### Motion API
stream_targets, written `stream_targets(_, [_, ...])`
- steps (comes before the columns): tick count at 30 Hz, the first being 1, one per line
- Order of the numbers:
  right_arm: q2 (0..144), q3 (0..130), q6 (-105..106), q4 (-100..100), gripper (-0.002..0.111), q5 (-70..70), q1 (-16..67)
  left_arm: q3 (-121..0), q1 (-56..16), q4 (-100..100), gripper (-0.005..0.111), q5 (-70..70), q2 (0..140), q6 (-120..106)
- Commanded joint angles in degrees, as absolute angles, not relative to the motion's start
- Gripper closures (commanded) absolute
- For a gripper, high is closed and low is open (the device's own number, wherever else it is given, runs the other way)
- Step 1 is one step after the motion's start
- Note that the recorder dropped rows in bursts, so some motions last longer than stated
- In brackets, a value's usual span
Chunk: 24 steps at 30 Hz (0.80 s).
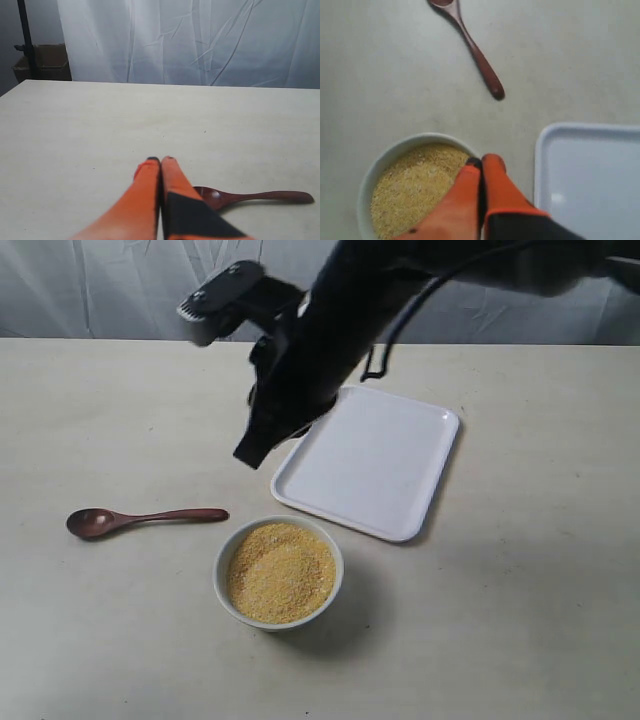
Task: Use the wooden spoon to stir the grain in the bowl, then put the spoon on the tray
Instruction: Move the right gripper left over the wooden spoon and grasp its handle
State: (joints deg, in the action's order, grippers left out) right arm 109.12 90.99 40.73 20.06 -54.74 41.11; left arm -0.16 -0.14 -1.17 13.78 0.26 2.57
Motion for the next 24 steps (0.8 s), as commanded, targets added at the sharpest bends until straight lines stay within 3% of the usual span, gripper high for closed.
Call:
stream_targets(1, [118.1, 100.6, 45.7, 16.7, 0.109, -57.9, 44.7, 0.0, 0.0, -1.1, 0.107, 13.1, 0.0, 2.5])
stream_targets(10, [131.4, 113.6, 51.1, 14.0, 0.108, -58.2, 49.1, 0.0, 0.0, -1.1, 0.107, 13.0, 0.0, 2.5])
stream_targets(17, [138.1, 119.8, 51.0, 12.5, 0.073, -56.9, 49.9, 0.0, 0.0, -1.1, 0.107, 13.0, 0.0, 2.5])
stream_targets(24, [139.9, 119.8, 52.5, 11.5, 0.069, -52.4, 51.2, 0.0, 0.0, -1.1, 0.107, 12.9, 0.0, 2.5])
